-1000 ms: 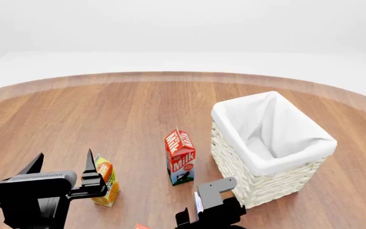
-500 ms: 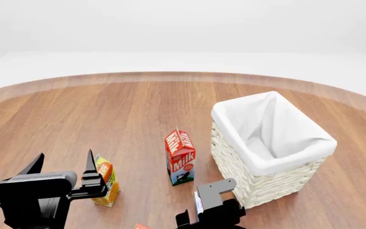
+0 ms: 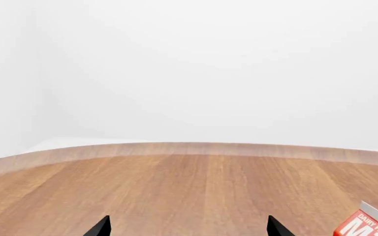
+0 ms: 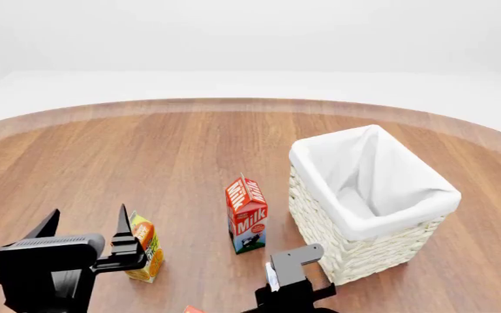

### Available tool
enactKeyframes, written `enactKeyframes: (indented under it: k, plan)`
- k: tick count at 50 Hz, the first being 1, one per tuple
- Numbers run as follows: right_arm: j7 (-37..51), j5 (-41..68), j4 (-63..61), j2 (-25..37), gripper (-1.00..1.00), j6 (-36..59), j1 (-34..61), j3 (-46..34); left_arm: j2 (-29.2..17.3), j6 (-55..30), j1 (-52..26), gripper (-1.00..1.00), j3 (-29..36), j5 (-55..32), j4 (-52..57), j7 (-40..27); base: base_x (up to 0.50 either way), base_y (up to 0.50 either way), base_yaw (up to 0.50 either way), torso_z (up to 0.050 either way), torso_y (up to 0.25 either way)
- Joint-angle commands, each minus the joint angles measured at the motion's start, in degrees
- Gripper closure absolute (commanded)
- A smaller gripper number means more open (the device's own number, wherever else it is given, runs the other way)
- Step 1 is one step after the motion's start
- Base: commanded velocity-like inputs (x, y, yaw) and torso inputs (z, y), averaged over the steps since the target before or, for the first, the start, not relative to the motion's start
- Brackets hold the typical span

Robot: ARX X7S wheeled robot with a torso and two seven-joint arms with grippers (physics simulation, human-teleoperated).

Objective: Pick up the cream cheese box and the butter, and put them in the basket.

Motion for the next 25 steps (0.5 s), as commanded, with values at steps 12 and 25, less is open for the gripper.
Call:
enactKeyframes:
  k: [12,25]
  plan:
    - [3.89,4.50,-11.07,2.99,1.00,3.54,-1.55,0.99,-0.17,0.44,-0.05,-1.00,0.37,-0.09,-0.39,-0.15,0.00,0.00,0.00,0.000,0.000]
    - [8.99,8.54,-25.92,5.39,1.00,9.31,-2.99,3.90,-0.35,0.38,-0.01,-1.00,0.53,-0.21,-0.27,-0.39,0.00,0.00,0.00,0.000,0.000]
